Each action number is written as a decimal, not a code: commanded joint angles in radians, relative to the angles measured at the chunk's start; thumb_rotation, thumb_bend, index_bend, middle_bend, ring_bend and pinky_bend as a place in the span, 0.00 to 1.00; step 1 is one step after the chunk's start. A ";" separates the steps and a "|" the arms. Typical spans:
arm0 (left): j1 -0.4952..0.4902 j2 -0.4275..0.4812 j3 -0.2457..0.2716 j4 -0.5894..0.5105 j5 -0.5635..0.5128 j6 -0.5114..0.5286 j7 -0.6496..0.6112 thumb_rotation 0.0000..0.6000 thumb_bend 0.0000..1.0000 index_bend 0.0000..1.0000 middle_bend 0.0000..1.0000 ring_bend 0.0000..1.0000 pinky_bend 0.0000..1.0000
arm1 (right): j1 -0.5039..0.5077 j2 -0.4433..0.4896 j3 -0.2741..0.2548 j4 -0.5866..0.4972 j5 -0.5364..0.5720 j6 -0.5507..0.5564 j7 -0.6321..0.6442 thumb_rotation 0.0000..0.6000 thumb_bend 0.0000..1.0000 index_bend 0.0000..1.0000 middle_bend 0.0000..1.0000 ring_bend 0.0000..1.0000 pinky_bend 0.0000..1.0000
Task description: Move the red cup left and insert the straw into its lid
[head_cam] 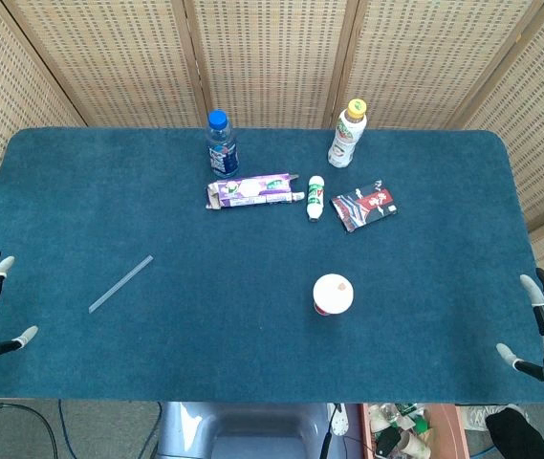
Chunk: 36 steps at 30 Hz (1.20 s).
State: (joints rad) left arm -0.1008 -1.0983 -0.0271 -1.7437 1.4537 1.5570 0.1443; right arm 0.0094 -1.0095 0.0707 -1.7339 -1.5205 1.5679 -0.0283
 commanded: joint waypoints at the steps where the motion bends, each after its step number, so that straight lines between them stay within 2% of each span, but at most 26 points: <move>1: 0.010 -0.009 0.003 0.020 0.029 0.019 -0.018 1.00 0.06 0.00 0.00 0.00 0.00 | -0.001 0.000 -0.001 -0.006 -0.003 0.002 -0.004 1.00 0.00 0.00 0.00 0.00 0.00; 10: 0.011 -0.006 0.002 0.037 0.038 0.005 -0.053 1.00 0.06 0.00 0.00 0.00 0.00 | 0.018 -0.010 -0.014 0.002 -0.051 -0.019 0.029 1.00 0.00 0.00 0.00 0.00 0.00; 15: 0.004 -0.004 -0.013 0.050 0.018 -0.013 -0.064 1.00 0.06 0.00 0.00 0.00 0.00 | 0.128 -0.009 -0.036 0.020 -0.147 -0.167 0.117 1.00 0.00 0.00 0.00 0.00 0.00; 21: -0.002 -0.010 -0.026 0.057 -0.007 -0.029 -0.047 1.00 0.06 0.00 0.00 0.00 0.00 | 0.308 0.000 -0.020 0.023 -0.214 -0.382 0.226 1.00 0.00 0.00 0.00 0.00 0.00; 29: -0.011 -0.022 -0.042 0.061 -0.044 -0.056 -0.025 1.00 0.06 0.00 0.00 0.00 0.00 | 0.492 -0.027 0.033 0.012 -0.163 -0.616 0.242 1.00 0.00 0.00 0.00 0.00 0.00; 36: -0.019 -0.033 -0.059 0.067 -0.077 -0.071 -0.003 1.00 0.06 0.00 0.00 0.00 0.00 | 0.602 -0.074 0.082 0.016 -0.021 -0.785 0.170 1.00 0.00 0.00 0.00 0.00 0.00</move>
State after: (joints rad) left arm -0.1188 -1.1301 -0.0844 -1.6767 1.3787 1.4870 0.1403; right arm 0.5754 -1.0609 0.1313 -1.7186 -1.5909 0.8333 0.1715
